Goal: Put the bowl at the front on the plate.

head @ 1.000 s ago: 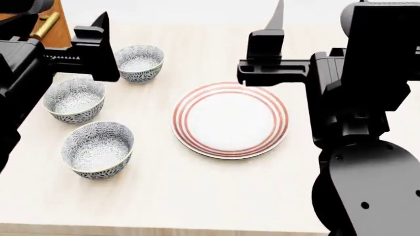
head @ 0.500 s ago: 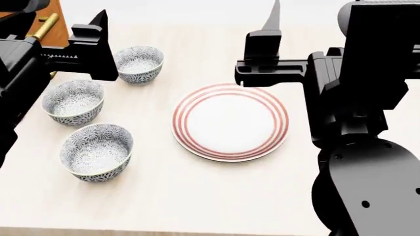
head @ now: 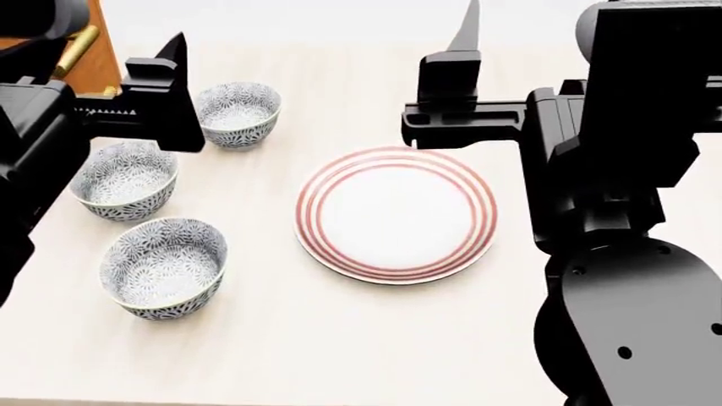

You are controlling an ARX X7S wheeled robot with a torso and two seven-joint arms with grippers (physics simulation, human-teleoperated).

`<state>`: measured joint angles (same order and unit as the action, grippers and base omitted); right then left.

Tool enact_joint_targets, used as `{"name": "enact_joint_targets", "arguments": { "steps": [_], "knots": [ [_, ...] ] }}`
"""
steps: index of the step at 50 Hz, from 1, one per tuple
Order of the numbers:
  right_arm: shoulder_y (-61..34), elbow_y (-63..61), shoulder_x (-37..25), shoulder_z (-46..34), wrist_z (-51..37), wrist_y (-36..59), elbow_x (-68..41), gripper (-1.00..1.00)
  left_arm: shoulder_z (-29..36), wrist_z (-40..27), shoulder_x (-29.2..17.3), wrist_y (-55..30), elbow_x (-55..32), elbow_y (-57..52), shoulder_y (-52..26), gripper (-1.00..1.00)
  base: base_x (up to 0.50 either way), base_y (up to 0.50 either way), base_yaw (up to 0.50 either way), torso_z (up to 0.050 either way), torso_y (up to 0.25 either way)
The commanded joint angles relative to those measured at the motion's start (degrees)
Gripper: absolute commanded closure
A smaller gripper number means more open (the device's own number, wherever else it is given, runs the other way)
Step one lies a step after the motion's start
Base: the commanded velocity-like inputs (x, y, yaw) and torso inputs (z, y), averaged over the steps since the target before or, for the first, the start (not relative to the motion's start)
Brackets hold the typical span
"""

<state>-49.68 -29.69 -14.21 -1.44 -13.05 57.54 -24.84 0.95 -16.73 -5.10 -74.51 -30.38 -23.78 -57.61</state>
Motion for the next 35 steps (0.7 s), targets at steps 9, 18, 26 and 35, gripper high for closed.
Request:
{"name": "enact_joint_targets", "arguments": {
  "steps": [9,18,26,35],
  "knots": [
    [0.2,0.1,-0.5,-0.4,-0.4,-0.5,-0.2,-1.0,0.2,-1.0,-0.5,0.5,-1.4,0.2,0.6,-1.0,0.03,0.0,0.0,0.0,0.0],
    [0.6,0.0,-0.6,-0.4,-0.5,-0.7,-0.5,-1.0,0.2,-1.4,-0.7,0.7,-2.0,0.3,0.8,-1.0,0.04,0.0,0.0,0.0,0.0],
    [0.6,0.1,-0.8,-0.6,-0.6,-0.8,-0.7,-1.0,0.3,-1.8,-0.9,1.0,-2.5,0.5,0.9,-1.0,0.04,0.0,0.0,0.0,0.0],
    [0.6,0.4,-0.8,-0.5,-0.7,-1.0,-1.0,-1.0,0.4,-2.2,-1.2,1.1,-3.0,0.6,0.8,-1.0,0.06,0.0,0.0,0.0,0.0]
  ]
}}
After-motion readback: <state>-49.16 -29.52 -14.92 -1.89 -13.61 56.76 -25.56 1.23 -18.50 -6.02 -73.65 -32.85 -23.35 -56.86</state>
